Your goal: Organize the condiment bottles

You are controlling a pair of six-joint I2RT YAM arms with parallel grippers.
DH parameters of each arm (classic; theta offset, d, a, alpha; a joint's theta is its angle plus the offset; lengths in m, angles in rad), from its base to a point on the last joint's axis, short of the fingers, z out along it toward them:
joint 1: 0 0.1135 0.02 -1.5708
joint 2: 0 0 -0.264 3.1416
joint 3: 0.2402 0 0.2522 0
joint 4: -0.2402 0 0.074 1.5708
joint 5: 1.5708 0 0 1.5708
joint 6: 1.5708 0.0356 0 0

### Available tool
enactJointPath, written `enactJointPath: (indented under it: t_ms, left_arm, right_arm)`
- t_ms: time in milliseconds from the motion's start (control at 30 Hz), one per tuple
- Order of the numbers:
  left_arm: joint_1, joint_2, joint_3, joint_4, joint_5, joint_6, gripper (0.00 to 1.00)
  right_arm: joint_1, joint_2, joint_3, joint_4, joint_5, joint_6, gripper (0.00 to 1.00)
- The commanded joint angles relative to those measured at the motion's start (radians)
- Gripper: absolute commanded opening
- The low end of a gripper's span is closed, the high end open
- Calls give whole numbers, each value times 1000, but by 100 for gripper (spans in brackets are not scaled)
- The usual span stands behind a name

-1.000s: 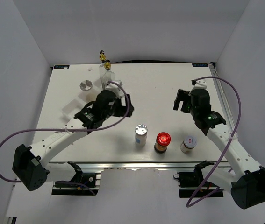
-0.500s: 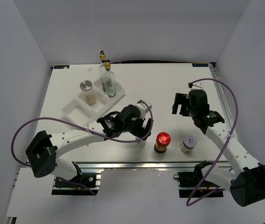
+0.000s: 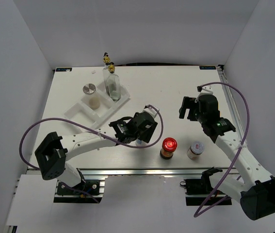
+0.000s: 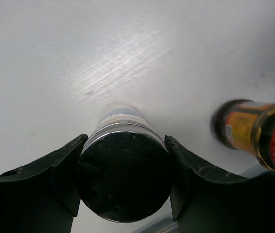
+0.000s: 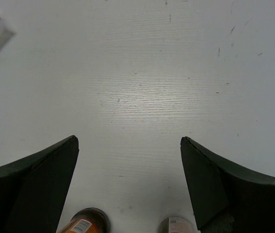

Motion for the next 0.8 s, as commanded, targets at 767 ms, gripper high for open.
enactJointPath:
  t_ms: [767]
  left_arm:
    - [661, -39, 215, 79, -210, -29, 14]
  right_arm:
    - [-6, -8, -31, 60, 67, -41, 89]
